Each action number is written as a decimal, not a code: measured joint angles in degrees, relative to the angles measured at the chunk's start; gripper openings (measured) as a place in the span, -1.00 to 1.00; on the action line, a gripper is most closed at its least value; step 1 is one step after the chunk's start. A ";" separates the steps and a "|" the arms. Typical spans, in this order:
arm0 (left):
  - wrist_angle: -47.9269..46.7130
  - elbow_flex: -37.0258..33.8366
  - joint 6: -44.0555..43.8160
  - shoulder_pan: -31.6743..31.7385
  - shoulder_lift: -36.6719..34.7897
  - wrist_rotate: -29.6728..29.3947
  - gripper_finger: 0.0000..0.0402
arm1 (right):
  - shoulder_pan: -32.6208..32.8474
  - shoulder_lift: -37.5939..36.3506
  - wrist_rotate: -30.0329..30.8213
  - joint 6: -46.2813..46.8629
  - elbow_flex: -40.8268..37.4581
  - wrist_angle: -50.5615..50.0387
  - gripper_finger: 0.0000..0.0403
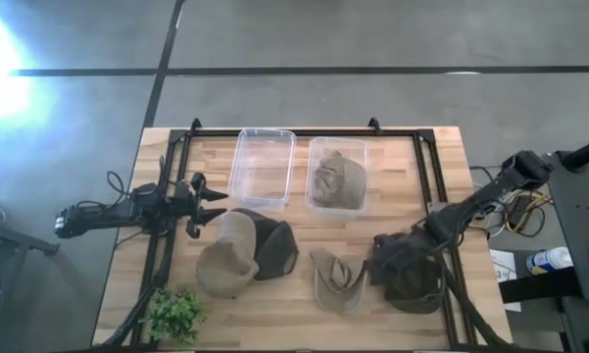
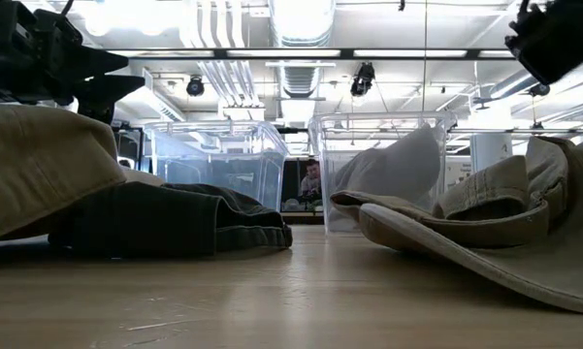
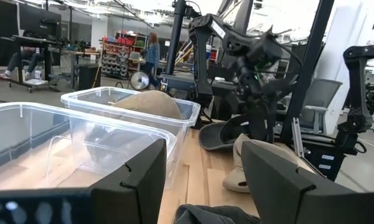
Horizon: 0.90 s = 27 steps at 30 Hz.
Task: Pick & Place hat
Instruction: Put the right brown cap into the right transparent bin
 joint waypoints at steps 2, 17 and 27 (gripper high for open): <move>0.01 0.00 -0.02 -0.01 0.00 0.01 0.01 | 0.83 2.16 0.01 1.13 -0.24 2.73 -0.15; 0.01 0.00 -0.15 0.00 0.00 0.01 0.01 | 1.14 18.02 0.25 1.01 3.35 9.20 -0.15; 0.03 0.00 -0.13 0.00 0.00 0.01 0.01 | 1.12 23.16 5.59 0.05 3.39 15.41 -0.60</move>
